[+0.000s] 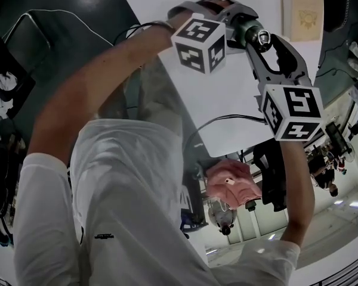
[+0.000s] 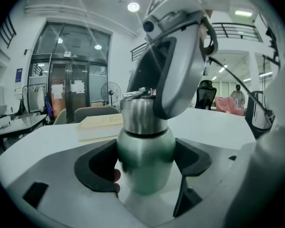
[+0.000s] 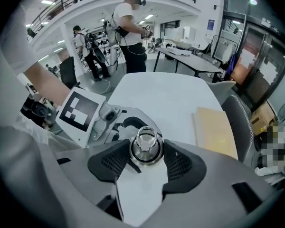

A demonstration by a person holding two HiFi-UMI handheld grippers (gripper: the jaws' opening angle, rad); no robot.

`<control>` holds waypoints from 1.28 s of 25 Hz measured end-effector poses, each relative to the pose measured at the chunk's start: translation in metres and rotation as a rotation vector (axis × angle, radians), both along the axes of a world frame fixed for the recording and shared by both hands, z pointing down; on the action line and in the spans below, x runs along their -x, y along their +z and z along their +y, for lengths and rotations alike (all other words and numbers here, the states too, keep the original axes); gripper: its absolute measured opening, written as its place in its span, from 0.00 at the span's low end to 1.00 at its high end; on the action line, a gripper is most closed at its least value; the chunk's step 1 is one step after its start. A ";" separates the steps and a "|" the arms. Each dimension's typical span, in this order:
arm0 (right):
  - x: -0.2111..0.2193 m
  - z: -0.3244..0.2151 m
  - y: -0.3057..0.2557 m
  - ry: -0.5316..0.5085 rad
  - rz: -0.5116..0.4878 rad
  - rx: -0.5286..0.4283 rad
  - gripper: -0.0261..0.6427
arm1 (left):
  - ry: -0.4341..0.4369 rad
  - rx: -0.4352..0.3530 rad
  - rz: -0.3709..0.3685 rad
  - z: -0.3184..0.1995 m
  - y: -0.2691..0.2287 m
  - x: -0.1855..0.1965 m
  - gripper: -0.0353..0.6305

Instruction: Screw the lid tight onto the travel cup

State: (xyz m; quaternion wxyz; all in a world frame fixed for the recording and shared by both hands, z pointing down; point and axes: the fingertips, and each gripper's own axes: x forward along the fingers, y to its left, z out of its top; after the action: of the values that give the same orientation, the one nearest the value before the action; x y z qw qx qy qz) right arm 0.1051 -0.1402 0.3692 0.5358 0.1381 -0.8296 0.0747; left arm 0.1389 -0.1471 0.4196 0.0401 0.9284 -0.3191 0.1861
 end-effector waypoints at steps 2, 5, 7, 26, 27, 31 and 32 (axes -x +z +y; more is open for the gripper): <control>-0.001 0.000 -0.002 -0.038 -0.002 -0.005 0.37 | -0.002 0.001 0.002 -0.002 -0.001 -0.001 0.60; 0.004 0.004 -0.009 -0.121 0.000 -0.019 0.42 | -0.003 0.002 0.002 -0.003 -0.002 -0.001 0.60; 0.006 0.008 -0.015 -0.180 0.000 -0.023 0.42 | -0.001 0.003 0.001 -0.004 -0.002 -0.001 0.60; -0.005 0.024 -0.015 -1.351 0.265 -0.154 0.43 | 0.003 0.003 0.001 0.000 -0.001 0.001 0.60; -0.005 0.024 -0.013 -1.380 0.276 -0.150 0.43 | 0.004 0.002 0.002 0.000 -0.001 0.001 0.60; -0.002 0.023 0.000 -1.464 0.324 -0.145 0.43 | 0.002 0.002 0.001 0.001 0.000 0.003 0.60; -0.001 0.023 0.005 -1.478 0.333 -0.143 0.43 | 0.001 0.003 0.001 0.001 0.002 0.004 0.60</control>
State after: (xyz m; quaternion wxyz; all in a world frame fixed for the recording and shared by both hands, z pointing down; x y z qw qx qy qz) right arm 0.1064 -0.1173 0.3745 0.5543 -0.4096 -0.6171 -0.3797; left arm 0.1350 -0.1456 0.4214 0.0413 0.9287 -0.3182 0.1862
